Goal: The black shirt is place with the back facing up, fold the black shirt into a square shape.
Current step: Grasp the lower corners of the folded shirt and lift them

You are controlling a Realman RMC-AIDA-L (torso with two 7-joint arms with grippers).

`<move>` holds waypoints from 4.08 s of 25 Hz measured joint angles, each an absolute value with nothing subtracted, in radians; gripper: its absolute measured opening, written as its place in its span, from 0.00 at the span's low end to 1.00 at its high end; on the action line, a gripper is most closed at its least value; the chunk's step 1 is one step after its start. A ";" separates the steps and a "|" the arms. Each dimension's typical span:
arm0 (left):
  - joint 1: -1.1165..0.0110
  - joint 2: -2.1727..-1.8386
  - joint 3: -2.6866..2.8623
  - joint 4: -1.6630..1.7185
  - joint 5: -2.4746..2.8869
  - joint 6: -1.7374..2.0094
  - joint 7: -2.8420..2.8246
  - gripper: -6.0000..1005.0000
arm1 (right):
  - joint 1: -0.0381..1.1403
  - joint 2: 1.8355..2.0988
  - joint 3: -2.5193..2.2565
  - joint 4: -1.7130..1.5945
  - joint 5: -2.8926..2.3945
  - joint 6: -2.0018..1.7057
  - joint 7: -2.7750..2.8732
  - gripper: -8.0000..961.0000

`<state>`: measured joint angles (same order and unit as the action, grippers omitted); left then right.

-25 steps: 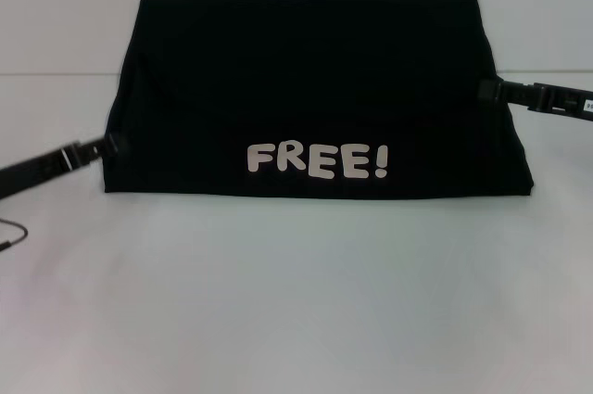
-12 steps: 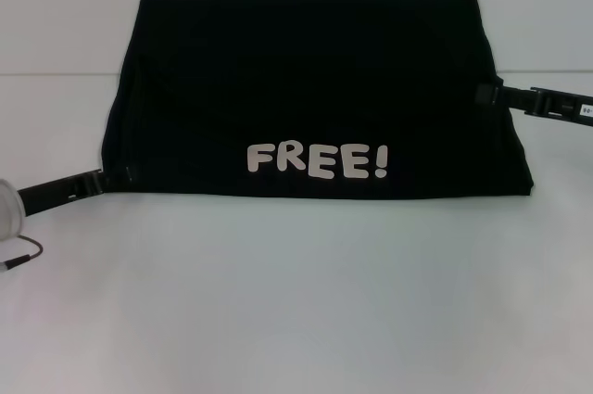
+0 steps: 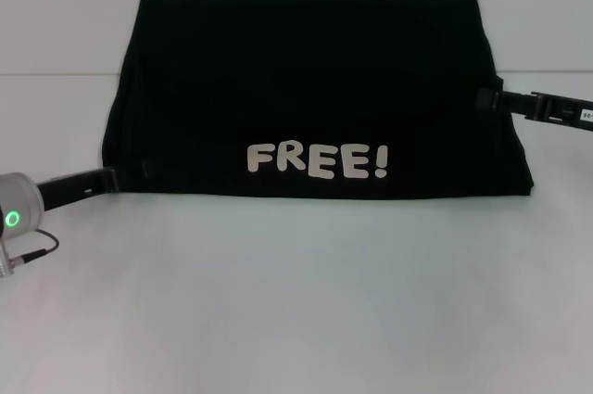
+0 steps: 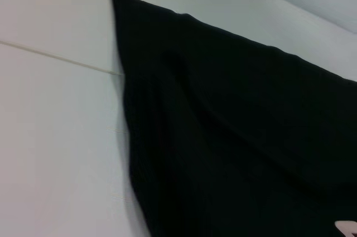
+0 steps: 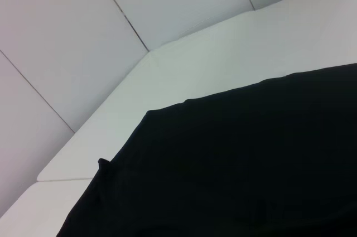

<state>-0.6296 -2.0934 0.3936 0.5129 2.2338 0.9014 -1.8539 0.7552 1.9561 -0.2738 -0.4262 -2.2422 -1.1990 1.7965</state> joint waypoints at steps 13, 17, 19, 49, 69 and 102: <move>-0.623 -2.095 0.396 0.513 2.242 0.854 -1.853 0.57 | 0.743 1.957 -0.275 -0.428 -2.243 -1.207 1.798 0.61; -0.625 -2.095 0.401 0.512 2.252 0.855 -1.852 0.51 | 0.740 1.957 -0.275 -0.429 -2.242 -1.209 1.798 0.61; -0.627 -2.095 0.410 0.512 2.253 0.856 -1.852 0.43 | 0.739 1.957 -0.275 -0.431 -2.241 -1.210 1.798 0.61; -0.593 -2.078 0.441 0.608 2.277 0.957 -1.882 0.00 | 0.726 1.896 -0.626 -0.479 -2.330 -1.105 2.052 0.61; -0.604 -2.075 0.444 0.606 2.277 0.939 -1.882 0.00 | 0.739 1.973 -0.685 -0.460 -2.347 -0.965 2.047 0.56; -0.394 -2.081 0.221 0.799 2.280 1.696 -2.022 0.00 | 0.404 1.877 -0.456 -0.522 -2.254 -1.578 1.642 0.04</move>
<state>-0.3939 -2.0806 0.2210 0.7991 2.2798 1.6961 -2.0225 0.4041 1.8773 -0.4558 -0.5220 -2.2542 -1.5781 1.6418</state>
